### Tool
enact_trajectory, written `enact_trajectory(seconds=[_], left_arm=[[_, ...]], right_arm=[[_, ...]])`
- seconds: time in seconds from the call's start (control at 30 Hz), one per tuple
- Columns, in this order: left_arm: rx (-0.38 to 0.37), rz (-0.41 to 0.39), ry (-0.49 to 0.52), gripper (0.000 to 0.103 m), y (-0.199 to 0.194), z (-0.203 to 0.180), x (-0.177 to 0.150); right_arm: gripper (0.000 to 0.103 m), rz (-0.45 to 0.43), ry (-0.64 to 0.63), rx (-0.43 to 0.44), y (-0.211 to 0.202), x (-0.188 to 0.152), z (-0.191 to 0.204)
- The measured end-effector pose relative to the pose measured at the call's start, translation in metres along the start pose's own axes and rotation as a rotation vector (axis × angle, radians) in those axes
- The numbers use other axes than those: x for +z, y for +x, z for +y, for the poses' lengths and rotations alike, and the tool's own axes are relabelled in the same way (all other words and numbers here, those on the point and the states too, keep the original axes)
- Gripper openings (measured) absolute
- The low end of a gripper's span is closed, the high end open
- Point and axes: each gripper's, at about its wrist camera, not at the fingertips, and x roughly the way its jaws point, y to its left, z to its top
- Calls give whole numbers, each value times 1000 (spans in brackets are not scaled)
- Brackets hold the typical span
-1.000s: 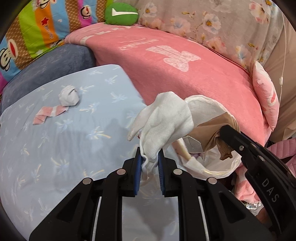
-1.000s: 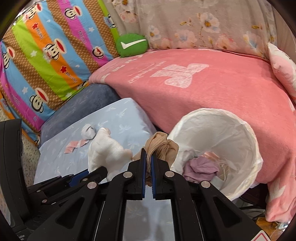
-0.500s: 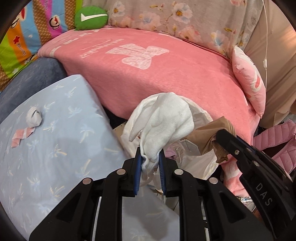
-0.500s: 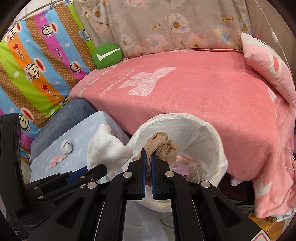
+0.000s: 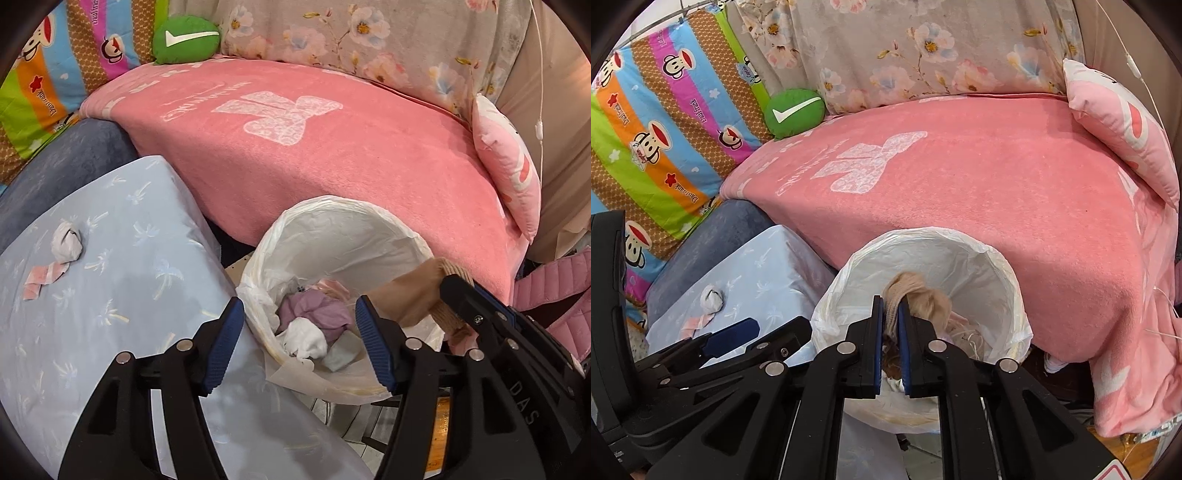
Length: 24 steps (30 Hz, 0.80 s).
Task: Organize soft objects
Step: 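Open both tools to drop the glove and stocking into the wastebasket, then move both open tools back toward the white sock and pink strip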
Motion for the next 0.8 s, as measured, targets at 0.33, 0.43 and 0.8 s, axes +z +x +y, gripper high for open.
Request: enact_trajectory(seconds=[0.33,0.43,0.8], left_arm=[[29,10,-29,60,4,16,-5],[34,11,-38,60,3,21,-7],[79,8,-84,60,-2,56,-17]], right_arm=[[10,19,-36,4,7,-6,15],[10,29,-44,4,10,-9,20],[18,66,-100,34,25,-19,57]])
